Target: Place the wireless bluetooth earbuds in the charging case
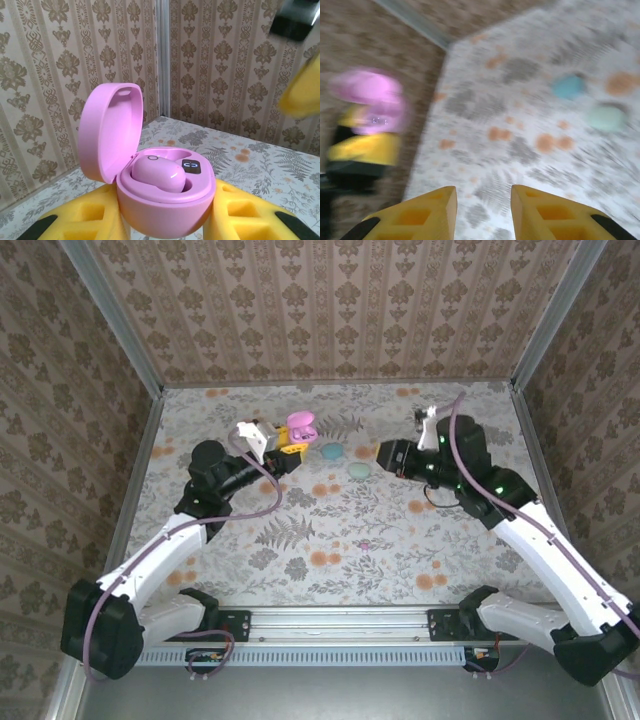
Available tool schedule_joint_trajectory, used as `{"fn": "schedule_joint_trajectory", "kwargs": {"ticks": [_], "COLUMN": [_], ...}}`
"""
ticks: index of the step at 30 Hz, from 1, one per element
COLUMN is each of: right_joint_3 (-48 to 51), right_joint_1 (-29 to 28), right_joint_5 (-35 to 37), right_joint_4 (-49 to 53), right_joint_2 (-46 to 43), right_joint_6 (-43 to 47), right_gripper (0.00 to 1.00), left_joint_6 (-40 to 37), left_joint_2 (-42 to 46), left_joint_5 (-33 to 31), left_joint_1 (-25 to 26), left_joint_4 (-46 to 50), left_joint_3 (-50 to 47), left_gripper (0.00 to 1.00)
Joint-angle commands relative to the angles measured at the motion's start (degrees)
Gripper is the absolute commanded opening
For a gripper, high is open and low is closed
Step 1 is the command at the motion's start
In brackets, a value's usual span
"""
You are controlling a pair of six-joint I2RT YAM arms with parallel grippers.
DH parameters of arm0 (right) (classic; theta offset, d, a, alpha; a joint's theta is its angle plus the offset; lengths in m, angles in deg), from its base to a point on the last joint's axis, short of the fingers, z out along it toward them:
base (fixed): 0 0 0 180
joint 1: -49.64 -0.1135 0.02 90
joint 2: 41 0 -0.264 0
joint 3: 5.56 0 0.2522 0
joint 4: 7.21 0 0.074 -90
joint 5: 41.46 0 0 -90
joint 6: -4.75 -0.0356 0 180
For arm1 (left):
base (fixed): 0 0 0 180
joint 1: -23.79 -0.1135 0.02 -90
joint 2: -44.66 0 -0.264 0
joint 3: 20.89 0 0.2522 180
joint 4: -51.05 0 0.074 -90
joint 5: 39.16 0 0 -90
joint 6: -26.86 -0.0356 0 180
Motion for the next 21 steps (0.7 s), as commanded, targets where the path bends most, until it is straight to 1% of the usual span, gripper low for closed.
{"fn": "schedule_joint_trajectory", "kwargs": {"ticks": [1,4,7,12,16,20,21], "right_joint_3": [10.2,15.9,17.7,15.8,13.6,11.0,10.2], "right_joint_1": [0.5,0.3,-1.7,-6.0,-6.4,-7.2,-7.5], "right_joint_5": [-1.1,-6.4,-6.6,-5.4,-4.3,-5.6,-6.0], "right_joint_4": [4.1,0.6,0.7,0.8,1.3,1.4,3.1], "right_joint_2": [3.6,7.9,13.4,22.7,27.4,31.2,32.1], "right_joint_6": [-1.9,-3.5,-4.3,-1.1,1.5,4.2,4.8], "right_gripper": [0.36,0.39,0.39,0.43,0.44,0.43,0.43], "left_joint_6": [-1.0,-0.8,-0.7,-0.5,-0.6,-0.9,-0.8], "left_joint_2": [1.8,2.1,2.2,2.1,2.1,2.1,2.2], "left_joint_5": [-0.8,-0.8,-0.8,-0.9,-0.5,-0.6,-0.7], "left_joint_1": [0.2,0.3,0.3,0.3,0.3,0.3,0.3], "left_joint_4": [-2.4,-2.3,-2.2,-2.3,-2.0,-1.7,-1.7], "left_joint_3": [-0.3,0.0,0.1,0.2,0.3,0.3,0.2], "left_gripper": [0.32,0.32,0.32,0.32,0.32,0.32,0.32]}}
